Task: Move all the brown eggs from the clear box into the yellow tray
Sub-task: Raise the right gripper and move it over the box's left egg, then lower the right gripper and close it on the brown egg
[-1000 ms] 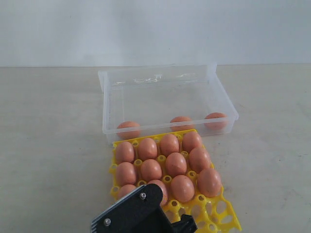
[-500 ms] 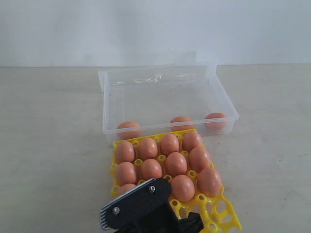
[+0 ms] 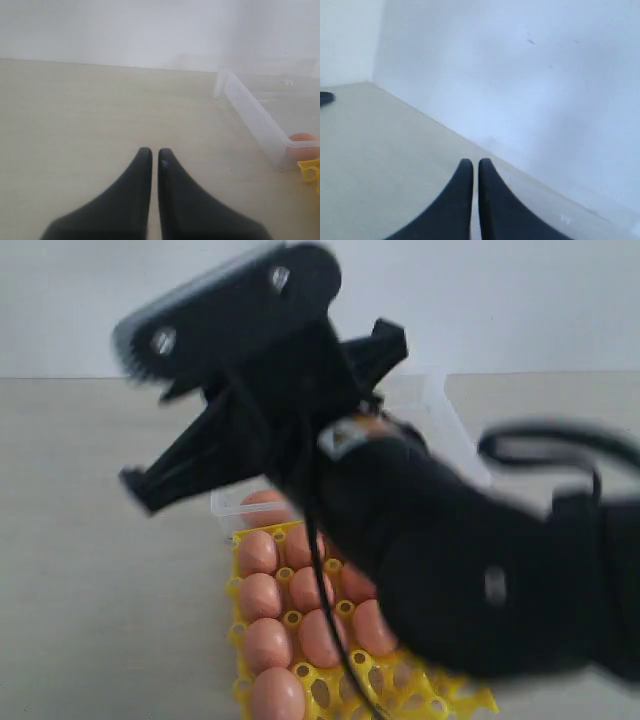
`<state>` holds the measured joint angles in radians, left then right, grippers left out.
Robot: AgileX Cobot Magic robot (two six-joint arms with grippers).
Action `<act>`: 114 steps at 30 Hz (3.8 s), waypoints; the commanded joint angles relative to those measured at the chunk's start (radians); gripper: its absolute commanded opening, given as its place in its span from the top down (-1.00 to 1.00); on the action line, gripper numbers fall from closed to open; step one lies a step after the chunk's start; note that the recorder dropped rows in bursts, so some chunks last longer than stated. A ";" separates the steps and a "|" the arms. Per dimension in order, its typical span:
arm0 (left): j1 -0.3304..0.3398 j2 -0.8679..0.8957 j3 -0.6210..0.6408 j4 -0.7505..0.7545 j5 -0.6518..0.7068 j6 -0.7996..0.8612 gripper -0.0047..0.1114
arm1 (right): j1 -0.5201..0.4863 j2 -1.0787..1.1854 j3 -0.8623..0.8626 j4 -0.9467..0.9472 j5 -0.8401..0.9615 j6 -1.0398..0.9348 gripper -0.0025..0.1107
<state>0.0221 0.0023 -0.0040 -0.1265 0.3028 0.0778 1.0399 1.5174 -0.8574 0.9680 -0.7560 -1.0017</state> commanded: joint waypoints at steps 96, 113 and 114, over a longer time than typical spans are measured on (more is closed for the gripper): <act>-0.004 -0.002 0.004 0.004 -0.011 0.002 0.85 | -0.601 0.765 -1.021 -0.573 1.741 0.052 -0.07; -0.004 -0.002 0.004 0.004 -0.011 0.002 0.85 | -0.590 0.813 -1.021 -0.643 1.750 0.062 -0.07; -0.004 -0.002 0.004 0.004 -0.011 0.002 0.85 | -0.590 0.813 -1.021 -0.640 1.742 0.062 -0.07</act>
<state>0.0221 0.0023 -0.0040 -0.1265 0.3028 0.0778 0.4482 2.3219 -1.8756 0.3296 0.9913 -0.9380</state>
